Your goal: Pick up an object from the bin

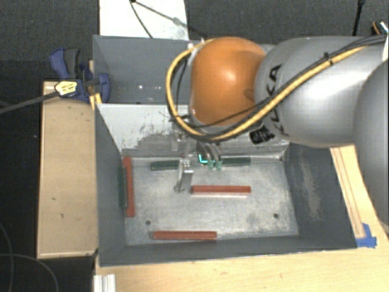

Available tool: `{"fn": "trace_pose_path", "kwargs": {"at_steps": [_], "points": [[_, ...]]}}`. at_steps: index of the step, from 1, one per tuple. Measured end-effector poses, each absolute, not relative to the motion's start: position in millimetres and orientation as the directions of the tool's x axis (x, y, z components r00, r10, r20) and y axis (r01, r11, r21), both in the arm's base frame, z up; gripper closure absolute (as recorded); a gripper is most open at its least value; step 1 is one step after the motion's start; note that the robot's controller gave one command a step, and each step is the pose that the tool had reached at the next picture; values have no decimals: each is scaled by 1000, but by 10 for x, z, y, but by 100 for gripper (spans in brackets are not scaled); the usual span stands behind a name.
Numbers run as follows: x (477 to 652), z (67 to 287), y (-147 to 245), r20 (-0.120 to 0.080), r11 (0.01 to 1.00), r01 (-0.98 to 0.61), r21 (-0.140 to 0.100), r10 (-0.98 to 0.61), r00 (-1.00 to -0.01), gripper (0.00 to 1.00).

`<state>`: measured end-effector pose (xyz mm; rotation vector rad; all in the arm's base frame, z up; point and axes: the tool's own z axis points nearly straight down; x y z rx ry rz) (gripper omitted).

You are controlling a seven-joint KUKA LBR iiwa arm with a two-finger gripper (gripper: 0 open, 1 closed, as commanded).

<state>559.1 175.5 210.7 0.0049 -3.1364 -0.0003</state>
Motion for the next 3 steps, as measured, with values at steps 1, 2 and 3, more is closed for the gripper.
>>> {"fn": "trace_pose_path", "kwargs": {"at_steps": [1, 2, 3], "points": [[5487, 2287, 1664, -1, 990, -140, 0, -140, -990, 0], [5013, 1066, 1038, 7, 946, -325, 0, -325, -946, 0], [5784, 1254, 512, -9, 943, -334, -5, -334, -943, 0]]}}
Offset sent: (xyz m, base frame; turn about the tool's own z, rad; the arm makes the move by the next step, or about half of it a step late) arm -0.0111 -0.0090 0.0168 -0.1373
